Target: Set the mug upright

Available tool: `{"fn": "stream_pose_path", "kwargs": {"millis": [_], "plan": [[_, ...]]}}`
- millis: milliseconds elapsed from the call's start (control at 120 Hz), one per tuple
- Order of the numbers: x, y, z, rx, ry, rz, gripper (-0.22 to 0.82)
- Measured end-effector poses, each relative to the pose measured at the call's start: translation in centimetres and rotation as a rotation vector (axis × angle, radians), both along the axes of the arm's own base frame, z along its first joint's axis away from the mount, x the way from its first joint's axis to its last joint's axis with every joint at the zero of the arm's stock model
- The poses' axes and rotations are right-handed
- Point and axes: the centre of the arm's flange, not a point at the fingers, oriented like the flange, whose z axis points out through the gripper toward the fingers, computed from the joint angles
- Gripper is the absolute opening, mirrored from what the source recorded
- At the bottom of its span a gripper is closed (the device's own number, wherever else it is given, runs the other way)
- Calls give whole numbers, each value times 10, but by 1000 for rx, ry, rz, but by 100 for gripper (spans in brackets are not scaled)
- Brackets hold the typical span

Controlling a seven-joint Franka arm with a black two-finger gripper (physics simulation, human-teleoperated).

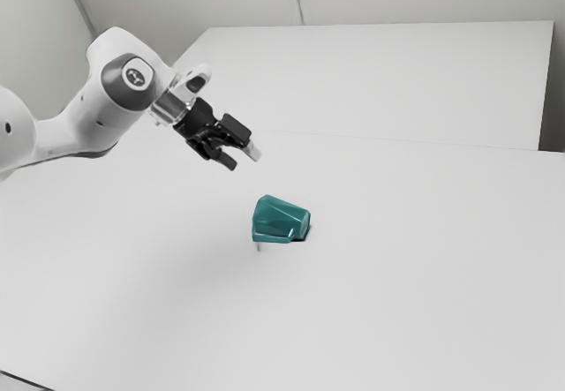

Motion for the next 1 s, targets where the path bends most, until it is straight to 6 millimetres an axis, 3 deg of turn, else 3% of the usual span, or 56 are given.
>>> {"fn": "stream_pose_path", "kwargs": {"millis": [383, 675, 1000], "plan": [[-6, 19, -47, -25, -54, -79, 60], [-12, 100, -86, -50, -59, 27, 60], [-9, 84, -111, -150, -116, 8, 60]]}}
